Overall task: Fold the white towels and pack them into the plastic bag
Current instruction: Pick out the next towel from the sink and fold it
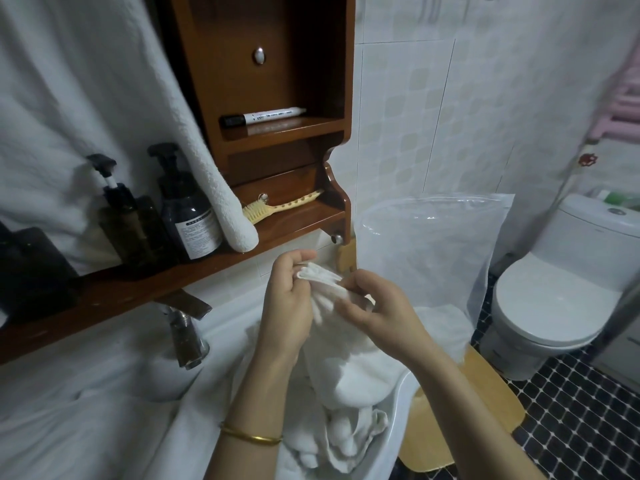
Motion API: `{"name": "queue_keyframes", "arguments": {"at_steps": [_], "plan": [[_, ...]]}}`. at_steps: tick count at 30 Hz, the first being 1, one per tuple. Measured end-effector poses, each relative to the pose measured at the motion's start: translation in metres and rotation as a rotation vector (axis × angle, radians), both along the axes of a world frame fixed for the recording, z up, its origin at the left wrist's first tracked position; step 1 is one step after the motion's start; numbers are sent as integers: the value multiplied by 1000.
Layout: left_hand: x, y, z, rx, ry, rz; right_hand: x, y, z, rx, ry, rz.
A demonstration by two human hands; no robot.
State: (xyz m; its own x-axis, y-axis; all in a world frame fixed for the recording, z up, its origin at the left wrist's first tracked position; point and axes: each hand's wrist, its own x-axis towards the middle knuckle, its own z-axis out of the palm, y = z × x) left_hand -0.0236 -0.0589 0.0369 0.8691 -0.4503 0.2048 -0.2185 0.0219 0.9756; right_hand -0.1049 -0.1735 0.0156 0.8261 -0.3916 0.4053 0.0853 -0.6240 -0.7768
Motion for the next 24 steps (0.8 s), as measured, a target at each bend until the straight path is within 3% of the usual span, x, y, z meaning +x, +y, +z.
{"name": "queue_keyframes", "arguments": {"at_steps": [5, 12, 19, 24], "plan": [[4, -3, 14, 43, -150, 33, -3, -13, -1, -234, 99, 14], [16, 2, 30, 6, -187, 143, -8, -31, -24, -417, 266, -62], [23, 9, 34, -38, -229, 261, -10, -41, -51, -444, 368, -240], [27, 14, 35, -43, -205, 298, -13, -52, -60, -373, 324, -418]]}}
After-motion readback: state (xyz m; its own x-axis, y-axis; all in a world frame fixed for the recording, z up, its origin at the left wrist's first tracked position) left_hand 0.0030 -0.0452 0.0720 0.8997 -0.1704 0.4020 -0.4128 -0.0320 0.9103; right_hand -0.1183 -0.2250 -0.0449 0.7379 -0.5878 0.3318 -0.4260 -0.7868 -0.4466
